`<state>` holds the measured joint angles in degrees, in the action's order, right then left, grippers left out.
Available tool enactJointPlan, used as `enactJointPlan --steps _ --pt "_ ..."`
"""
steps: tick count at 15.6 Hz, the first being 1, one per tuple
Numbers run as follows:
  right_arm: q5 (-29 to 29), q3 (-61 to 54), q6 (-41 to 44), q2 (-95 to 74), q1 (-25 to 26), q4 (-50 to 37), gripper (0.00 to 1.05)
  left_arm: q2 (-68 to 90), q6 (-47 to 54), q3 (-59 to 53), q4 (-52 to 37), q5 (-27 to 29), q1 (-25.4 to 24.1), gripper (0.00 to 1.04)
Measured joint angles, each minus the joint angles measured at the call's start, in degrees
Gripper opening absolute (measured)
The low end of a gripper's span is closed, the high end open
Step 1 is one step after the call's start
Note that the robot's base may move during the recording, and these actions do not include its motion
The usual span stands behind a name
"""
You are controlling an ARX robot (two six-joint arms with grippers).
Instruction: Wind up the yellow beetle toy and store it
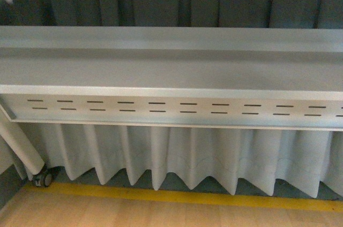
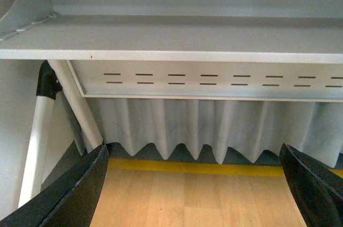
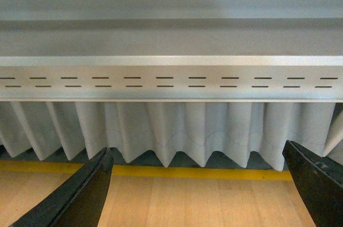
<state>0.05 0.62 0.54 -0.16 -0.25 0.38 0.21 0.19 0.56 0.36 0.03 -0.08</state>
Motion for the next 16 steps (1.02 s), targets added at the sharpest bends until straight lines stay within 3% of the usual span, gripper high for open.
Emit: enactJointPlan --steps 16 --pt "-0.02 0.0 0.0 0.0 0.0 -0.11 0.98 0.0 0.0 0.0 -0.09 0.0 0.0 0.98"
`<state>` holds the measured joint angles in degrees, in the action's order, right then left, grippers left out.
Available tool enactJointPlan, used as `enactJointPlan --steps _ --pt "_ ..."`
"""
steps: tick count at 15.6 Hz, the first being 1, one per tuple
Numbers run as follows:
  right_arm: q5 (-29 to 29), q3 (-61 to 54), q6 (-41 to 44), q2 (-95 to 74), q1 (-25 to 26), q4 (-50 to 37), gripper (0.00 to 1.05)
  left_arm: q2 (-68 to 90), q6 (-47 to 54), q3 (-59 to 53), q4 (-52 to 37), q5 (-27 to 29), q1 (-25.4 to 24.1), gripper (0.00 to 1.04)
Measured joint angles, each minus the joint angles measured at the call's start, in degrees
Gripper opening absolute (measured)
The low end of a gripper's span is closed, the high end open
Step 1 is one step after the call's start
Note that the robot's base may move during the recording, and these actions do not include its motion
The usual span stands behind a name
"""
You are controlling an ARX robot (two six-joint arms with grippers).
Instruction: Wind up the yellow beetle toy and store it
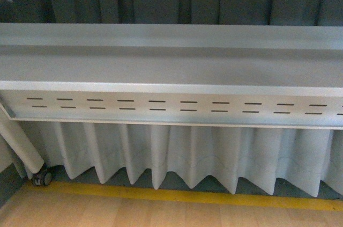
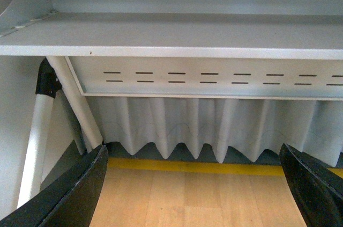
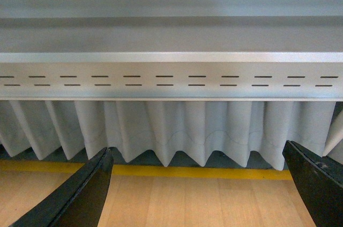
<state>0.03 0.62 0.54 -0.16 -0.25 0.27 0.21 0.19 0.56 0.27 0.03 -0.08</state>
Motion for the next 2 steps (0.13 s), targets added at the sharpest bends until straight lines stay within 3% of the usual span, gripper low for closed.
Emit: enactJointPlan --steps 2 --pt "0.0 0.0 0.0 0.0 0.0 0.0 0.98 0.0 0.0 0.0 0.0 0.0 0.0 0.98"
